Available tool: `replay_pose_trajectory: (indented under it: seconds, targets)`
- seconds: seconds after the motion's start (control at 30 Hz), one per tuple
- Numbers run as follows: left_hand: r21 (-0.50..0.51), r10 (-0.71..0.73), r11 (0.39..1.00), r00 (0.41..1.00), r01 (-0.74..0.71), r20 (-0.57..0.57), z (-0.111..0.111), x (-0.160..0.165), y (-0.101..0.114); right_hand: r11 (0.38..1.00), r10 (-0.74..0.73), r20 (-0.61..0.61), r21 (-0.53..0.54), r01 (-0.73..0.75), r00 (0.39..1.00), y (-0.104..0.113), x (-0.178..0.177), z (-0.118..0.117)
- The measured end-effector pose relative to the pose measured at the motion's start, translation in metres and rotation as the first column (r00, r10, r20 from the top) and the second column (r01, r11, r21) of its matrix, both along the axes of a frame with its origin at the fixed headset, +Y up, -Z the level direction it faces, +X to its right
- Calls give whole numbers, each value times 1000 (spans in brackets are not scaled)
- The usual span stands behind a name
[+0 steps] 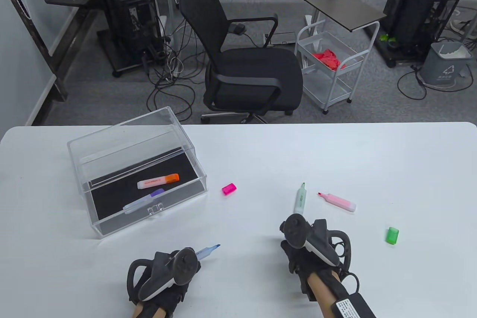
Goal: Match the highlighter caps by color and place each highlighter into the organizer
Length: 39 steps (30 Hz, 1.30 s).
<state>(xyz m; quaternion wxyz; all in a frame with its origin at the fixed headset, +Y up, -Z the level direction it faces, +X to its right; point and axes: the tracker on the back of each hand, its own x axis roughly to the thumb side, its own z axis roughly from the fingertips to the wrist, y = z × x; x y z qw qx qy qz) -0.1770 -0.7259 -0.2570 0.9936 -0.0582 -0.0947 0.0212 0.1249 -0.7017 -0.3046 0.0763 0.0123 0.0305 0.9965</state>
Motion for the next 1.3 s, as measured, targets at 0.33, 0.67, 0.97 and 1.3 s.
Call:
replay_pose_trajectory:
  seconds: [0.33,0.67,0.97,1.3]
  targets:
    - [-19,28,999,999,-27,26,1,6,-2,951,-273,-37,139,276,961,14,-43,15]
    - [-39,100,994,993,-97,68,3,15,-4,801,-582,-21,157,577,813,1,-49,25]
    - [-39,153,988,985,-150,82,6,19,-3,630,-766,-53,139,764,641,-20,-39,29]
    - [-41,218,976,972,-215,84,6,18,-4,554,-826,-89,51,831,556,-28,-53,32]
